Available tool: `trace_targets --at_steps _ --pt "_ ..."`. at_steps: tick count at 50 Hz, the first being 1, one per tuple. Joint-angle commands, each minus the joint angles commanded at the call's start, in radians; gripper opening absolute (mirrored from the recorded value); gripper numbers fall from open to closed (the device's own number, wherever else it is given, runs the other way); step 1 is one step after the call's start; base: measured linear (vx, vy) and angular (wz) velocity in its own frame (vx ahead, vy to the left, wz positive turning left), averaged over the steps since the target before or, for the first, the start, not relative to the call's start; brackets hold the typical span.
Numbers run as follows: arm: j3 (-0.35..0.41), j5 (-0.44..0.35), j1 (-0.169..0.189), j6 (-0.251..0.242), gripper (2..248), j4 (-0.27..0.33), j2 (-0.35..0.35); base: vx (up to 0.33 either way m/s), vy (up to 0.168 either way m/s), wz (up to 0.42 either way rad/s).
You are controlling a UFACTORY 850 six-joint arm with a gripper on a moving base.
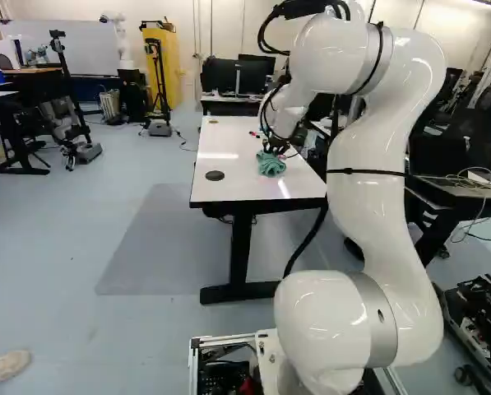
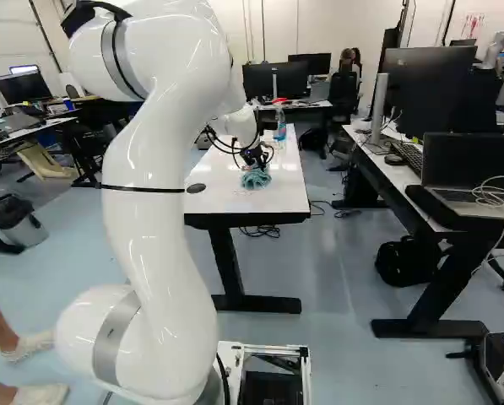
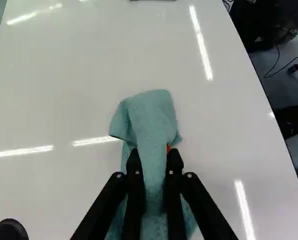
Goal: Clean the table with the green towel
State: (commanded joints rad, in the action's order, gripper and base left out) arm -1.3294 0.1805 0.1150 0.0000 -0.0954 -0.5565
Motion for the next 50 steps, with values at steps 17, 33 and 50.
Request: trace_targets --at_steps 17,33,50 --pt "0.026 0.000 0.015 0.000 47 0.000 0.041 0.000 0.000 0.000" --pt "0.079 0.031 0.058 0.000 47 -0.006 0.114 0.000 0.000 0.000" --pt "0.171 0.093 0.072 0.000 47 -0.006 0.224 0.000 0.000 0.000"
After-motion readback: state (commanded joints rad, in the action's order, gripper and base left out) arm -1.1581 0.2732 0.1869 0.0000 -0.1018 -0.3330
